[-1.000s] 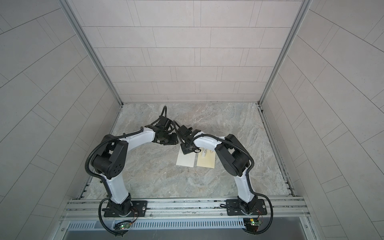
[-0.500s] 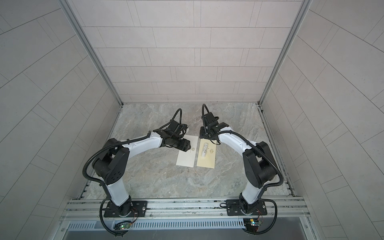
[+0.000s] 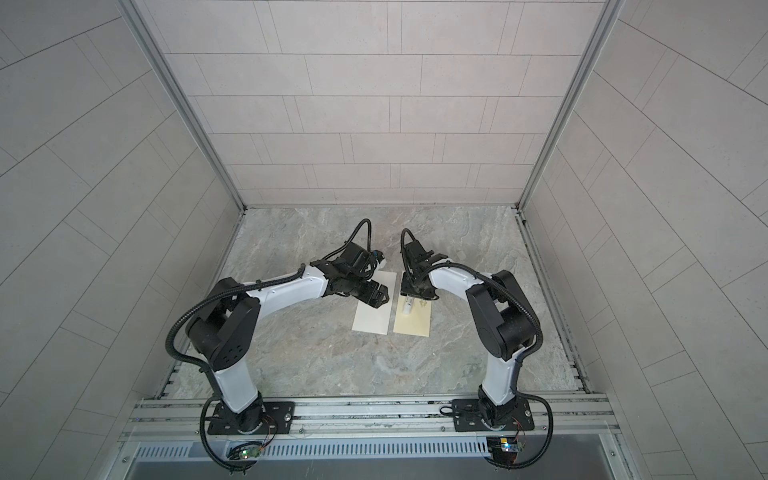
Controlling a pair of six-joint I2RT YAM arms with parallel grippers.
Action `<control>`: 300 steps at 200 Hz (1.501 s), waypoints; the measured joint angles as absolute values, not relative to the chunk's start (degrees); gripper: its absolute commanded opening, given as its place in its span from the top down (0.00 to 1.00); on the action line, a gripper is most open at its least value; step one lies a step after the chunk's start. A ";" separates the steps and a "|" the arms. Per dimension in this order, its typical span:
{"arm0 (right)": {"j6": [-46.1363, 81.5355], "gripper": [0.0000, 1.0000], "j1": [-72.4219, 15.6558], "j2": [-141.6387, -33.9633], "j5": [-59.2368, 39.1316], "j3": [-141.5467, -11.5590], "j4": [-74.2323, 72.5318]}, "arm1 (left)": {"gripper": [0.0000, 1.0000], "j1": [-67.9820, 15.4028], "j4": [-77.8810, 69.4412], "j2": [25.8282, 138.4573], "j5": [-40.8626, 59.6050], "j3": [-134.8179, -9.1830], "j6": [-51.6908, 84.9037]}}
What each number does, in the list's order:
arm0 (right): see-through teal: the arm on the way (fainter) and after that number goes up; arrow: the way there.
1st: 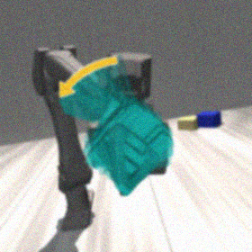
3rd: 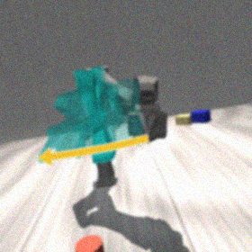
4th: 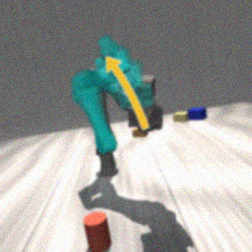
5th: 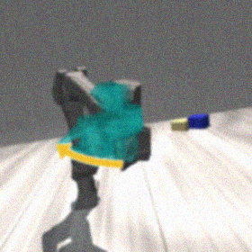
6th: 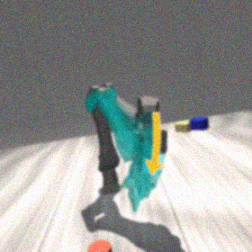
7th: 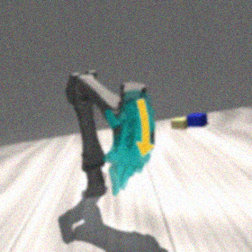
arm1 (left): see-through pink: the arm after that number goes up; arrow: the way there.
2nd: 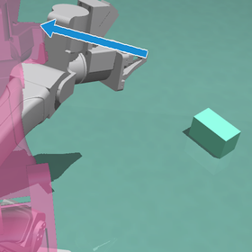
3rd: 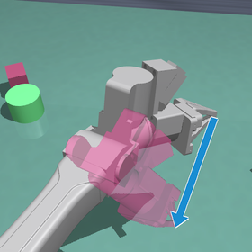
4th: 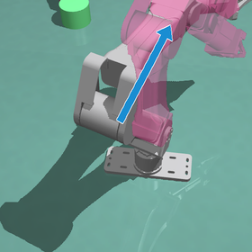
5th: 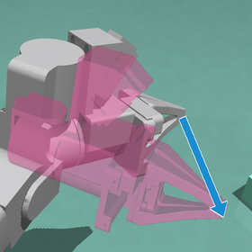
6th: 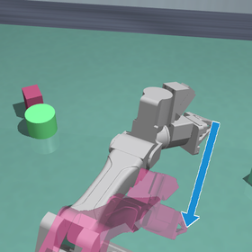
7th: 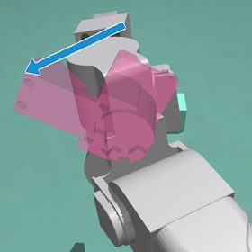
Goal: Place the letter into the envelope and seal it
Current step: 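Move the right gripper to the glue stick and grasp it, then lift the glue stick with the right gripper toward the left gripper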
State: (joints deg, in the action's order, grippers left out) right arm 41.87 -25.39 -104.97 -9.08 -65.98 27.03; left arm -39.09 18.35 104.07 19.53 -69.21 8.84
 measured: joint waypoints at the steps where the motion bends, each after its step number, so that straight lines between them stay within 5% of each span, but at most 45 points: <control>1: 41.95 0.55 -25.39 -105.10 -9.06 -65.98 27.00 | 0.12 -39.11 18.39 104.09 19.55 -69.25 8.80; 53: 44.42 0.90 -25.39 -105.73 -12.32 -66.00 23.24 | 0.16 -40.32 19.77 106.13 21.82 -73.23 7.09; 121: 50.96 0.98 -23.73 -97.62 -18.74 -59.31 13.78 | 0.16 -40.23 18.68 108.36 25.23 -75.44 8.32; 165: 56.73 0.99 -21.96 -92.92 -23.42 -57.67 6.55 | 0.25 -38.96 15.22 108.36 27.75 -75.64 11.92; 200: 59.11 1.00 -22.04 -91.64 -25.39 -56.73 3.40 | 0.43 -38.22 13.54 108.60 29.54 -75.88 13.80; 246: 60.40 1.00 -22.04 -89.86 -25.43 -54.50 2.15 | 0.91 -38.37 13.56 109.47 30.06 -76.12 14.98; 260: 60.42 0.94 -22.06 -89.34 -25.28 -54.06 1.89 | 1.00 -38.30 13.56 109.49 30.61 -76.16 14.70; 283: 59.88 0.59 -21.87 -88.68 -25.19 -53.91 2.94 | 1.00 -38.44 13.52 109.47 30.44 -76.16 13.98; 300: 58.39 0.50 -21.17 -88.25 -26.46 -54.04 4.36 | 1.00 -38.39 13.19 109.21 29.54 -75.59 12.29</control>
